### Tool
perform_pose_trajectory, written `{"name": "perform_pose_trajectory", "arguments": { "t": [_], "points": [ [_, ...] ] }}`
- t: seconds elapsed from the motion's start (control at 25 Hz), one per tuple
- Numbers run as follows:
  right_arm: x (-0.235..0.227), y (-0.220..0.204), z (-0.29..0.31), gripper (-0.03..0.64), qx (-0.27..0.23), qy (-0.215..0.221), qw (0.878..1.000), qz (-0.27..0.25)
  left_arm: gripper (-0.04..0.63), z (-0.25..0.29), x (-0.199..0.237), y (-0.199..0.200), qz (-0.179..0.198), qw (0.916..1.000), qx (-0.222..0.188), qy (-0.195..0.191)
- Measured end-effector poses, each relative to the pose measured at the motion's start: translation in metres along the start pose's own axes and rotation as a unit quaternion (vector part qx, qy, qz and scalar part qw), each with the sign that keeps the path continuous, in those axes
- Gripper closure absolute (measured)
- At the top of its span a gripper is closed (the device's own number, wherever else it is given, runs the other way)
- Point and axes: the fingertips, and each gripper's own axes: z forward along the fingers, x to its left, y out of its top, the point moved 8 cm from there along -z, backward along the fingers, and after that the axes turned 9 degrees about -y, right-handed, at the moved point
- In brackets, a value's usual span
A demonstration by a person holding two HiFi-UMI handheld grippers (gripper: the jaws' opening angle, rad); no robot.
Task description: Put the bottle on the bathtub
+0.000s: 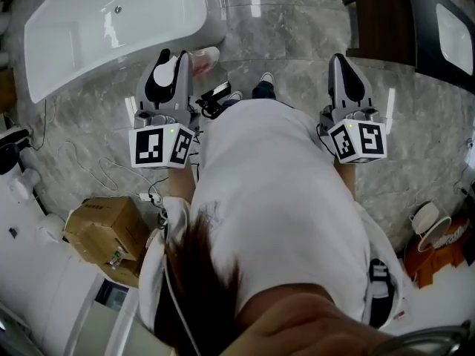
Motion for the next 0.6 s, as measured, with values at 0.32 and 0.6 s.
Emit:
{"name": "perform_pose_trajectory", "arguments": {
  "t": [0.32,0.6],
  "points": [
    [-0.037,0.000,-0.004,0.604,0.000,0.003,1.000,0.017,0.451,0.009,-0.015,0.014,0.006,0.9995,-0.014,0.026],
    [-0.053,-0.009,-0.015,0.604,0.012,-0.012,0.999,0.032,0.451,0.018,-0.019,0.012,0.001,0.9998,0.002,0.021]
  ]
}}
